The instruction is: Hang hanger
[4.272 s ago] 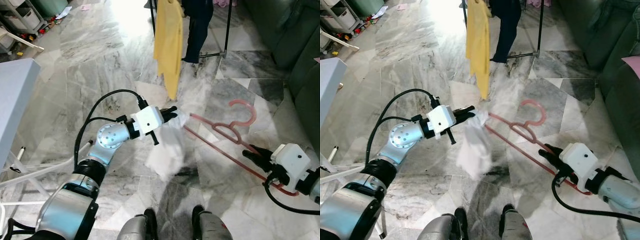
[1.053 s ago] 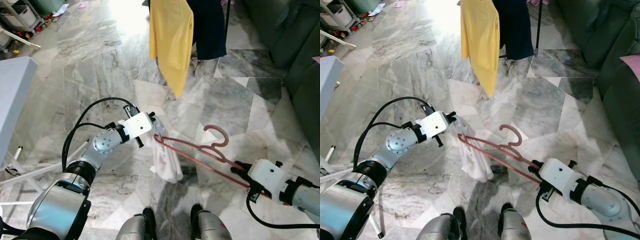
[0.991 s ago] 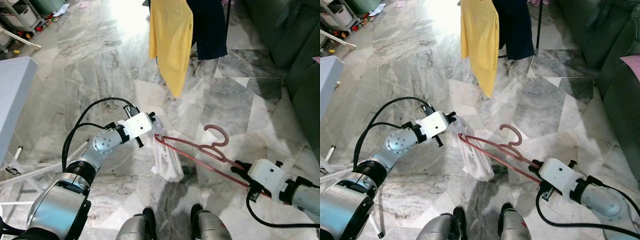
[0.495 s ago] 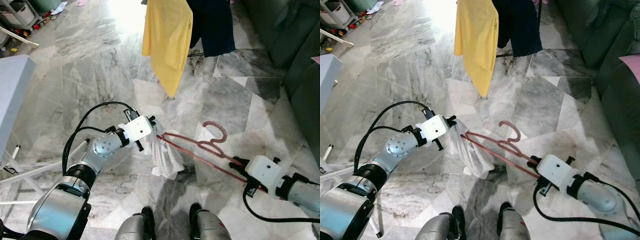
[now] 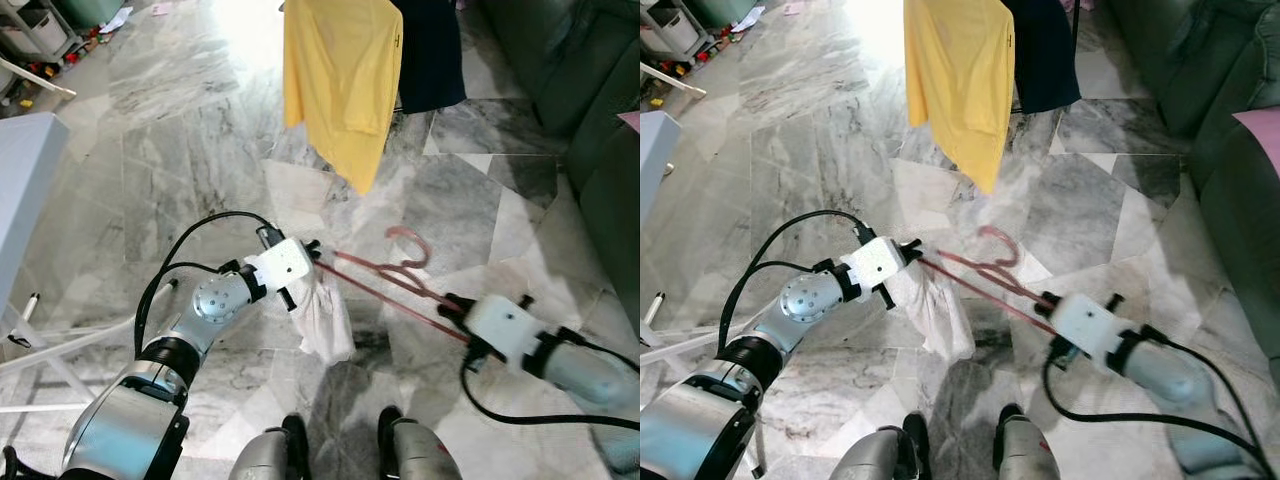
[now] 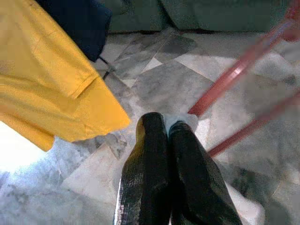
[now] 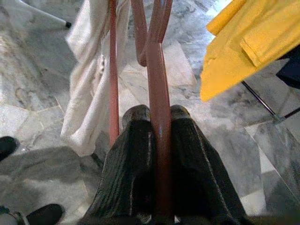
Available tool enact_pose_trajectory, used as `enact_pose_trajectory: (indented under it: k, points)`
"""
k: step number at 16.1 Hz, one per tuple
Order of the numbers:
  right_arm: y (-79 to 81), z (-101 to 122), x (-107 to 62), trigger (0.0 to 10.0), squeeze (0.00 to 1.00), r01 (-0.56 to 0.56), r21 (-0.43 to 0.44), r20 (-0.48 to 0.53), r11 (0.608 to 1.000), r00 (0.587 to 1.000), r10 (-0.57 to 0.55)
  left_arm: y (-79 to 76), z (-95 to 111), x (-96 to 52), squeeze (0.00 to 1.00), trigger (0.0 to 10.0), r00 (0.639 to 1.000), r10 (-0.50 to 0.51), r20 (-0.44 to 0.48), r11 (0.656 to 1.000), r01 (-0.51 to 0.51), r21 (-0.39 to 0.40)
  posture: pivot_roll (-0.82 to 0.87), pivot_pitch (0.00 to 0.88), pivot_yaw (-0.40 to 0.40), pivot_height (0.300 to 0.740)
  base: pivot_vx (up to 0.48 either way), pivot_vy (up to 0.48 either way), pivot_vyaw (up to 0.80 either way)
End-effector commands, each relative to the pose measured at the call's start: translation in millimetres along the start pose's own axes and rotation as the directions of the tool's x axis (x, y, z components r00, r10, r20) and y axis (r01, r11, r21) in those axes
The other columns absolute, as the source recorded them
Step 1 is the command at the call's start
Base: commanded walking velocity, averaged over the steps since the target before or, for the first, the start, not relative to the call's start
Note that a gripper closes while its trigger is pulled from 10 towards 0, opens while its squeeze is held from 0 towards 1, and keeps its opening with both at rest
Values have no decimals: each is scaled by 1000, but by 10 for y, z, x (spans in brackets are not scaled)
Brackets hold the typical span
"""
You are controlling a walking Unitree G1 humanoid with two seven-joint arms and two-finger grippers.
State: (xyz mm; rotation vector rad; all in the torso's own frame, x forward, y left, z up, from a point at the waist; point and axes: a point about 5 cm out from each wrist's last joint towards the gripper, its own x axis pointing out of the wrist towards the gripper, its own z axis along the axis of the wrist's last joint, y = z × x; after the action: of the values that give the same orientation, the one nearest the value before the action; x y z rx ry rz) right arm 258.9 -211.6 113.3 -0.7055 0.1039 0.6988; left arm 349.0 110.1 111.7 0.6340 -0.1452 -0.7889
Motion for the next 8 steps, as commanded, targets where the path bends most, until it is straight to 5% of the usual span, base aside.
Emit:
enact_pose_trajectory:
  k: [1, 8]
  points:
    - [49, 44, 41, 10000, 0, -16, -9, 32, 1000, 999, 16, -41, -100, -63, 0, 10000, 999, 23, -37, 999, -24, -27, -229, 230, 54, 740, 0, 0, 0]
    - [-20, 90, 197, 10000, 0, -72, -41, 53, 997, 996, 74, -22, -140, -120, 0, 10000, 971, 235, -34, 966, -237, -101, -185, 186, -110, 740, 0, 0, 0]
